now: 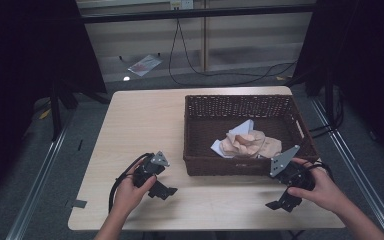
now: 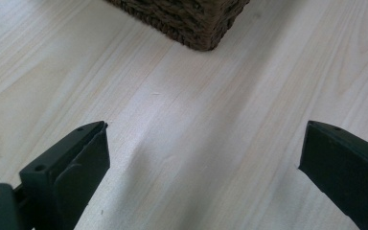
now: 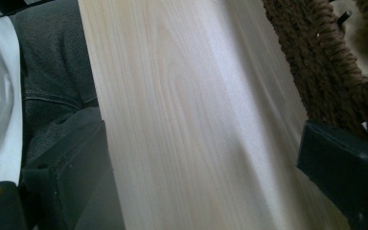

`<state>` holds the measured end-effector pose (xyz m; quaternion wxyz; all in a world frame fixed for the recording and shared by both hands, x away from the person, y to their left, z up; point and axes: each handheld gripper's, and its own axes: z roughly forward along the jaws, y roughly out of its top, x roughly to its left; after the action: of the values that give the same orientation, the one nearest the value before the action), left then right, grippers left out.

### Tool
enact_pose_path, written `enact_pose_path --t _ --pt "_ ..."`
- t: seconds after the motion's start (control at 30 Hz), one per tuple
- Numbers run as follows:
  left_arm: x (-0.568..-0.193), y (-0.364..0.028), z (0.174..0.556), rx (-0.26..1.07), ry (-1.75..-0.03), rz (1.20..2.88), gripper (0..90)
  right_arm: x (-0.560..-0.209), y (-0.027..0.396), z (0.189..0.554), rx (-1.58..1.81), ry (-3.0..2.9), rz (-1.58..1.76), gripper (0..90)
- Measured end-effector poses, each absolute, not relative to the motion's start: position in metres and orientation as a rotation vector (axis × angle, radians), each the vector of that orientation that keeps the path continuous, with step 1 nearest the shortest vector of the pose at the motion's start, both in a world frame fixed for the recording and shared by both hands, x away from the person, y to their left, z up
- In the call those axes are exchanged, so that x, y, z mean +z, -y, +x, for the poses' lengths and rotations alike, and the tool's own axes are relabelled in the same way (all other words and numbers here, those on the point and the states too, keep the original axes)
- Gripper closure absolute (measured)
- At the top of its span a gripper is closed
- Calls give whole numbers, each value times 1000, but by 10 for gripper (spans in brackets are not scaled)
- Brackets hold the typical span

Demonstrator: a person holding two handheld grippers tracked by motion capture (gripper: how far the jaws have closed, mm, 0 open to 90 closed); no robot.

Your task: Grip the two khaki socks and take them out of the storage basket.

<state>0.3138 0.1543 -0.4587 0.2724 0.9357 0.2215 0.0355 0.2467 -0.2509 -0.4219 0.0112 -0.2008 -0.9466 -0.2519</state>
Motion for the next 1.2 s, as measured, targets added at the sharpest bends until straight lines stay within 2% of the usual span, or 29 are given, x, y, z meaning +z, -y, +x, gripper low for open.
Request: enact_pose_path --t 0.27,0.67,1.2 --pt "-458 -152 310 99 -637 2476 27 -410 248 247 -758 2947 -592 37" --pt "-456 -158 310 113 -608 2514 27 -393 244 256 -722 2941 -551 37" --pt "-458 -156 308 109 -641 2480 28 -359 235 277 -747 2913 -560 39"
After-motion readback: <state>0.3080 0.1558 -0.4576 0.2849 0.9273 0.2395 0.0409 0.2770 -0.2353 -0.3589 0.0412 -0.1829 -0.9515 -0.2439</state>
